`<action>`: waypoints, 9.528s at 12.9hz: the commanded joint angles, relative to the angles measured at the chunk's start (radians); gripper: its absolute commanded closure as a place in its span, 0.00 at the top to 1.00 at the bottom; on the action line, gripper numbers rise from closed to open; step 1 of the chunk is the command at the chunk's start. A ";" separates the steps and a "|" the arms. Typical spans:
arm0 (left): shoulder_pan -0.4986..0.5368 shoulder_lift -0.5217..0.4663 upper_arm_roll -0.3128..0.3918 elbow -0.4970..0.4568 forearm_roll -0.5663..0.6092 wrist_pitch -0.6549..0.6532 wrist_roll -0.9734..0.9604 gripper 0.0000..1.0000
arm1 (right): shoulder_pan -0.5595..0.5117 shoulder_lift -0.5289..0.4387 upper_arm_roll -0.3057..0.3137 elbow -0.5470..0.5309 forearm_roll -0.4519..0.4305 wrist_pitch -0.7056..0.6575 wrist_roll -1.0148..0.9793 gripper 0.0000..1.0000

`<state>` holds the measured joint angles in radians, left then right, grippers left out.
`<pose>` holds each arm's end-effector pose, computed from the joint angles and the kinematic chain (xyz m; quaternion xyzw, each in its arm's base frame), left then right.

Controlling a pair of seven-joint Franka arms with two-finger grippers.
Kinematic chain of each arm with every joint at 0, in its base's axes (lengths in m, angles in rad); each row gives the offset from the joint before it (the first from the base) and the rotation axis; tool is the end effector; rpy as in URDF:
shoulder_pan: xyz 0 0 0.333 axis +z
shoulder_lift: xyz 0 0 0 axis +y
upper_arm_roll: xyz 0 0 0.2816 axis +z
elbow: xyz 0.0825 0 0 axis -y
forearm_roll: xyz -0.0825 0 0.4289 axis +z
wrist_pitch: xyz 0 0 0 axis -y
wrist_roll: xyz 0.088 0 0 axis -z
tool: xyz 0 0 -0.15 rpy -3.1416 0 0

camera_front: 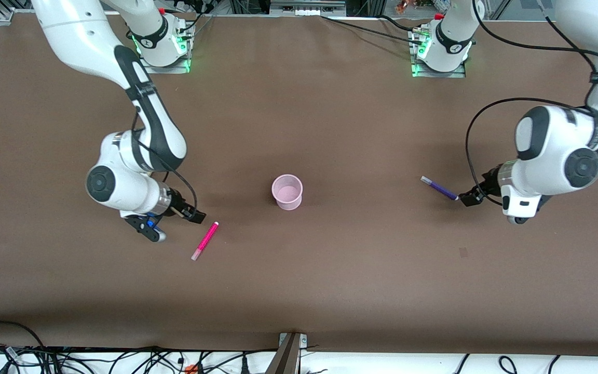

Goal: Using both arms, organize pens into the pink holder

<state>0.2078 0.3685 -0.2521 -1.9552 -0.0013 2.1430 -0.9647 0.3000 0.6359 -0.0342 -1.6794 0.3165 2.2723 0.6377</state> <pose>0.6085 -0.0313 0.1767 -0.8897 -0.4463 0.0962 0.0005 0.6593 0.1986 0.1289 -0.9530 0.2822 0.0655 0.0883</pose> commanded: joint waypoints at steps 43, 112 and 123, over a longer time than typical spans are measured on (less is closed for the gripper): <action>-0.077 -0.079 -0.078 0.018 0.173 0.265 -0.678 0.00 | 0.076 0.065 0.129 0.254 0.776 -0.261 0.382 1.00; -0.440 -0.121 0.379 0.538 -0.049 -0.629 0.757 1.00 | 0.064 -0.484 -0.190 0.190 -0.293 -0.611 -0.305 1.00; -0.320 -0.258 0.378 0.231 -0.043 -0.384 1.028 1.00 | 0.064 -0.484 -0.190 0.190 -0.293 -0.611 -0.305 1.00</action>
<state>-0.1183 0.1429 0.1343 -1.6847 -0.0247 1.7365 0.0452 0.3625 0.1487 -0.2228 -1.5030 0.0081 1.6689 0.3185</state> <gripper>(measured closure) 0.000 0.000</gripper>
